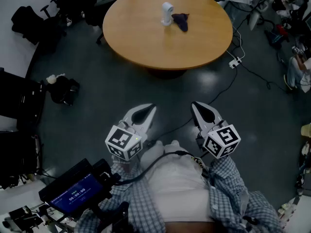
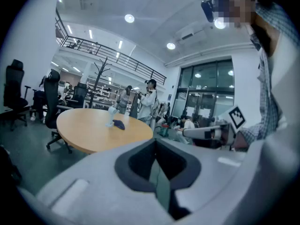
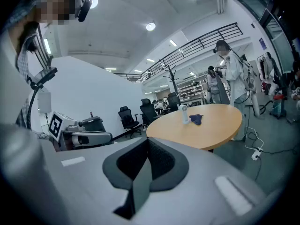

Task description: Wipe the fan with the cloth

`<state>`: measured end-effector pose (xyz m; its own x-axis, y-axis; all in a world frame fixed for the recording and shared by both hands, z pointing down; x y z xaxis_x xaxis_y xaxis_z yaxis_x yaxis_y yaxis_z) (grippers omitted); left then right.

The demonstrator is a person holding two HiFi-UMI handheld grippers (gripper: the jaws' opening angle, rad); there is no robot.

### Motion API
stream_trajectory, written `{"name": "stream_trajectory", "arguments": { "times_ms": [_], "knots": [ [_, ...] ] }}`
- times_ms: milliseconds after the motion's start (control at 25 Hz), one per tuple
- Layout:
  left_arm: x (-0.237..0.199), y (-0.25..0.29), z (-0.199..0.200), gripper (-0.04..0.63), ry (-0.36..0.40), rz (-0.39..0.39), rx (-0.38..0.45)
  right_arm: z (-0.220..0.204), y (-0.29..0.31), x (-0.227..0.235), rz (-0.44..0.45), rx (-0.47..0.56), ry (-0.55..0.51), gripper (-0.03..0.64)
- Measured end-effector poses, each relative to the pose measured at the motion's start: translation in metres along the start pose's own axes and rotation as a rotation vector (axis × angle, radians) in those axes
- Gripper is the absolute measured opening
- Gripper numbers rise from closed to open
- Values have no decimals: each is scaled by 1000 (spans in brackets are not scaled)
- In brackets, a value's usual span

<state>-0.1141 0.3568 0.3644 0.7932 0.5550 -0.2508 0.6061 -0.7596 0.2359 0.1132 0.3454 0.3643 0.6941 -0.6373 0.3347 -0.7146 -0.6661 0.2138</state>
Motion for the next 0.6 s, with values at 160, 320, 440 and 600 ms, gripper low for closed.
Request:
{"name": "stream_trajectory", "arguments": {
  "times_ms": [160, 320, 440, 600],
  "knots": [
    [0, 4, 0, -1, 5, -3, -4, 0, 0, 4, -4, -3, -1, 3],
    [1, 7, 0, -2, 8, -2, -7, 0, 0, 6, -1, -8, -4, 3],
    [1, 8, 1, 0, 9, -1, -6, 1, 1, 7, 2, -9, -8, 3],
    [3, 10, 3, -1, 9, 1, -4, 3, 0, 9, -1, -5, -4, 3]
  ]
}}
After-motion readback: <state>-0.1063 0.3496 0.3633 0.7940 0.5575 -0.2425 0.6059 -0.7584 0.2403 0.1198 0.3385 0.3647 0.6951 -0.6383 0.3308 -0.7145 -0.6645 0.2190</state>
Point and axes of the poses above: the fingertips, and each gripper's own axes: y forward along the fingers, x to its right, z out of its top, the point moved 8 cm from there along -y, backward along the fingers, and after that the axes turned 6 degrees about z, right-handed, at the moved point
